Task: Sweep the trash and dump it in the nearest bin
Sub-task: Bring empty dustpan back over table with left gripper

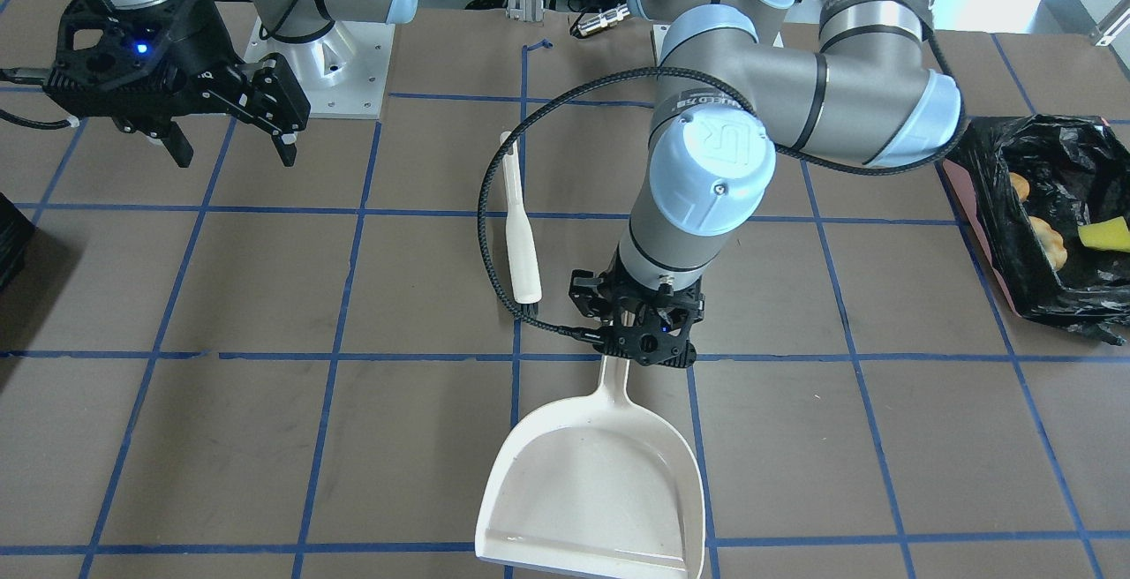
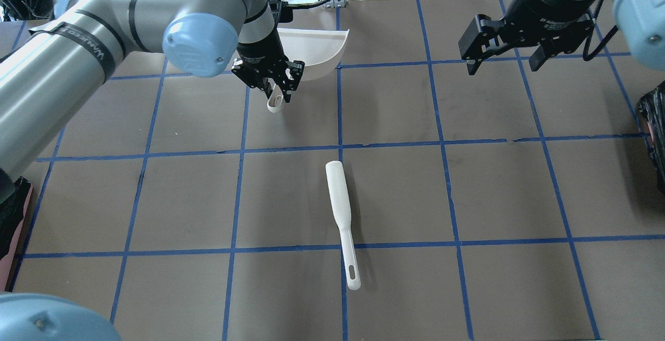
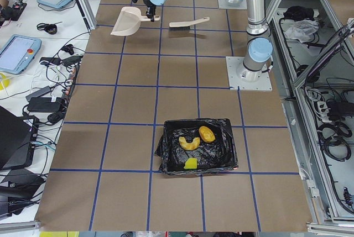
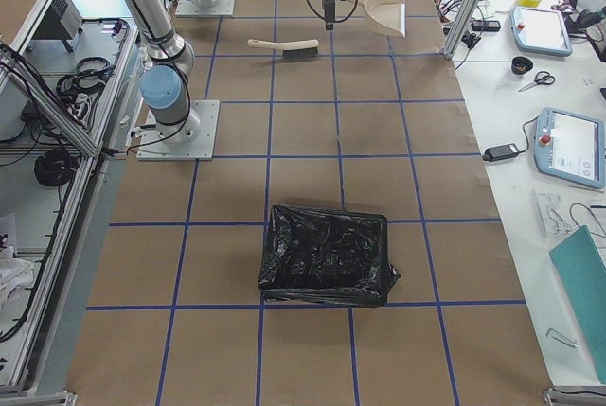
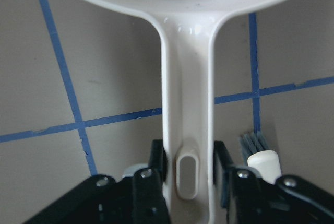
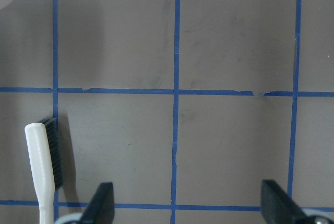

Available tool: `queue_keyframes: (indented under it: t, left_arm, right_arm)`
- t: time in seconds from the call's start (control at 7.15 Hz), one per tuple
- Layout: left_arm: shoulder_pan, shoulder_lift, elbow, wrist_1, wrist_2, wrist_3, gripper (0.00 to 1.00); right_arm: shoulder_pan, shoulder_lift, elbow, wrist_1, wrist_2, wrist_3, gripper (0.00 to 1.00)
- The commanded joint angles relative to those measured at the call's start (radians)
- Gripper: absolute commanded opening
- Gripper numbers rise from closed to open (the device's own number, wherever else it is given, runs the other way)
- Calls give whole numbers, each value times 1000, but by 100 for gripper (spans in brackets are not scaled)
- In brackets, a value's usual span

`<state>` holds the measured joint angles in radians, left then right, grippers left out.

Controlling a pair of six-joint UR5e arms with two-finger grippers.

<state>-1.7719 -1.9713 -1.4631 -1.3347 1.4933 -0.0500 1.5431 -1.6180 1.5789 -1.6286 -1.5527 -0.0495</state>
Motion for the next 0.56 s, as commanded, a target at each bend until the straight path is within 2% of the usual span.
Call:
queue_keyframes:
  t: [0.0,0.42]
  left_arm:
    - [-69,-46,1,23,-19,-85,0]
    - [-121,-92,-2,45,-19,-157,0]
  right_arm:
    - [0,0,1,0,-4,-1,100]
    - [0,4,3,3,-4,-1,100]
